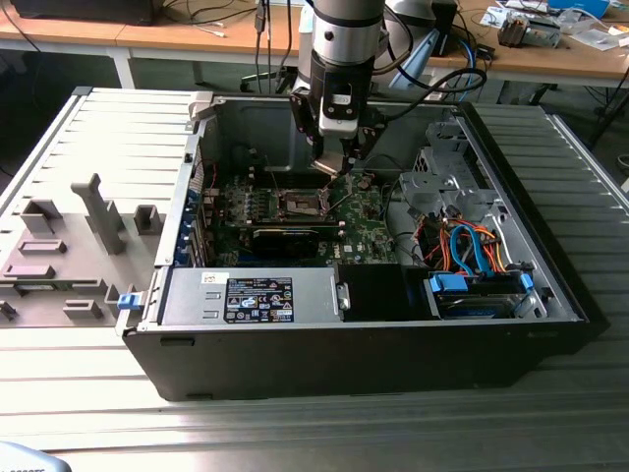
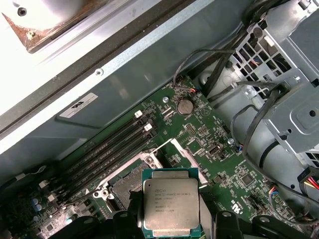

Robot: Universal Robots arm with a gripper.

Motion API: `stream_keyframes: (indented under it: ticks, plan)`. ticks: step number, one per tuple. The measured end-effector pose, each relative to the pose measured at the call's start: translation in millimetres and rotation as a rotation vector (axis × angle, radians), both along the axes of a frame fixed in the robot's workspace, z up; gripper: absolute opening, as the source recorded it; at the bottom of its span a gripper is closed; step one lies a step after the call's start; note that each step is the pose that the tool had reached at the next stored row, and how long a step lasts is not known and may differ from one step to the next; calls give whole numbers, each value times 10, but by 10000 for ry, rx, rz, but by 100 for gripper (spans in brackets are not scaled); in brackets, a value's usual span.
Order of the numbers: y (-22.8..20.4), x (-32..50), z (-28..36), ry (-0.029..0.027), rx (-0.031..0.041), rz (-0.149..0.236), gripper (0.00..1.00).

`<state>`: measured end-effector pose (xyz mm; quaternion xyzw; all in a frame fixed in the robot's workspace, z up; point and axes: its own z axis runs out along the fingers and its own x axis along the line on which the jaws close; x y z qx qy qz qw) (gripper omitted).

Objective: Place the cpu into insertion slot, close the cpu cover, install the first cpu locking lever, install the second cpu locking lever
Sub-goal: 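Place the cpu into insertion slot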

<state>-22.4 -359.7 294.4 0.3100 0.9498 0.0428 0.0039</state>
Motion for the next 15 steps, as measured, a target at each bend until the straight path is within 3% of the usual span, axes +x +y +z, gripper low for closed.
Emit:
stream_keyframes:
  ticks: [15]
  plan:
    - [0,0,0,0,-1,-213,54]
